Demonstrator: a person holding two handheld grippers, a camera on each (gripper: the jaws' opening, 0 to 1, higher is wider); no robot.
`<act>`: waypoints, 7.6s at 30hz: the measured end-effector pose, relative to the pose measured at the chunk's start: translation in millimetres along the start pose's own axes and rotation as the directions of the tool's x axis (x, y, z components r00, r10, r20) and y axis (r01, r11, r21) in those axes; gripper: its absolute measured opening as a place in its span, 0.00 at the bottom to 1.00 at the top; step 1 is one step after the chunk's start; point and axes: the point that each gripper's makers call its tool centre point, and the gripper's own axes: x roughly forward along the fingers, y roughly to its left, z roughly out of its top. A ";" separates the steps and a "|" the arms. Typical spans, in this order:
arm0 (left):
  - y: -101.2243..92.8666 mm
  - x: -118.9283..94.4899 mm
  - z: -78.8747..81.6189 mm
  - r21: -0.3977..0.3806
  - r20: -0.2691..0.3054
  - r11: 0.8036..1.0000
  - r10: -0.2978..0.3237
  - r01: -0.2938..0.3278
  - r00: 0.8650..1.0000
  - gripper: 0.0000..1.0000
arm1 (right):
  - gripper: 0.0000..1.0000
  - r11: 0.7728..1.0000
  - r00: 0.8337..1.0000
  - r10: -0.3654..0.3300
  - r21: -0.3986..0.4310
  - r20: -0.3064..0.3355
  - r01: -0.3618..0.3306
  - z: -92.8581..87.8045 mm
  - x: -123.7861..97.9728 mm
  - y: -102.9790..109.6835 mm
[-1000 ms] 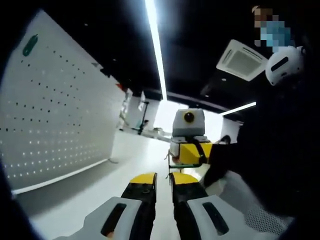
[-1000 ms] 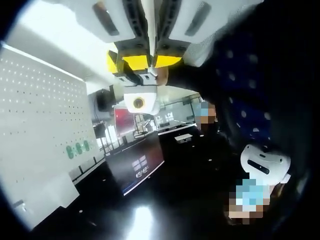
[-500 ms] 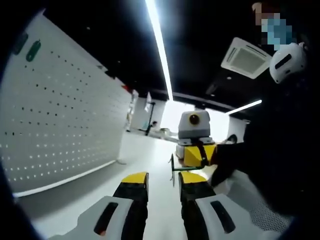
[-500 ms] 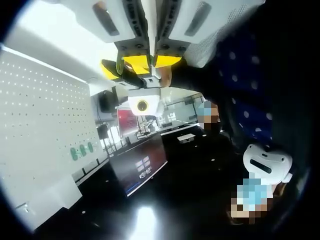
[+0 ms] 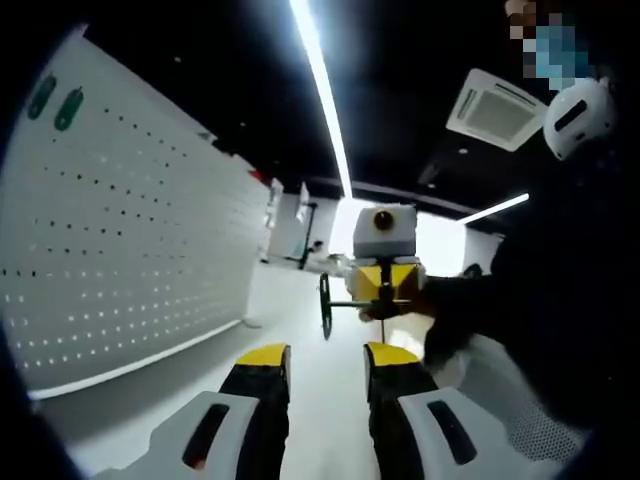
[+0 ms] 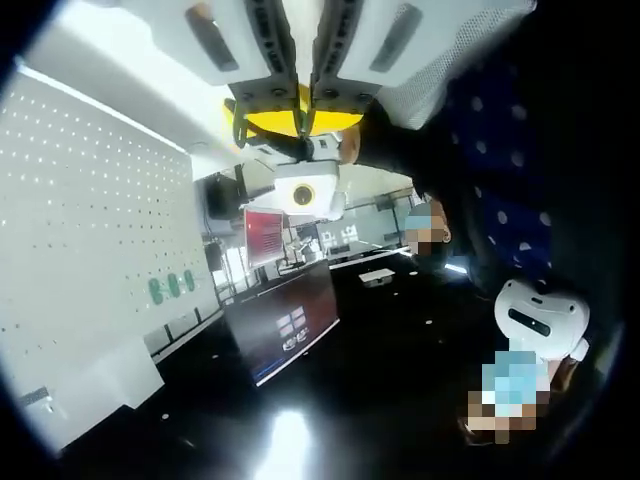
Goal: Insert the hook assembly into the mounting plate slot until the hook locks in place.
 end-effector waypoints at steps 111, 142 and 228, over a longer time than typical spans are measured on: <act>110.9 -67.5 8.7 0.198 -0.014 0.784 0.603 -0.588 0.798 0.39 | 0.00 0.963 0.995 -0.039 -0.261 0.092 0.062 147.6 108.7 -199.4; 108.1 -63.0 10.2 0.190 -0.014 0.798 0.585 -0.572 0.811 0.40 | 0.18 0.936 0.968 -0.220 -0.254 0.121 0.244 136.3 80.2 -205.7; 64.2 -42.3 39.3 0.241 0.037 0.815 0.535 -0.527 0.844 0.41 | 0.34 0.840 0.824 -0.530 -0.007 0.198 0.542 5.3 -47.0 -65.5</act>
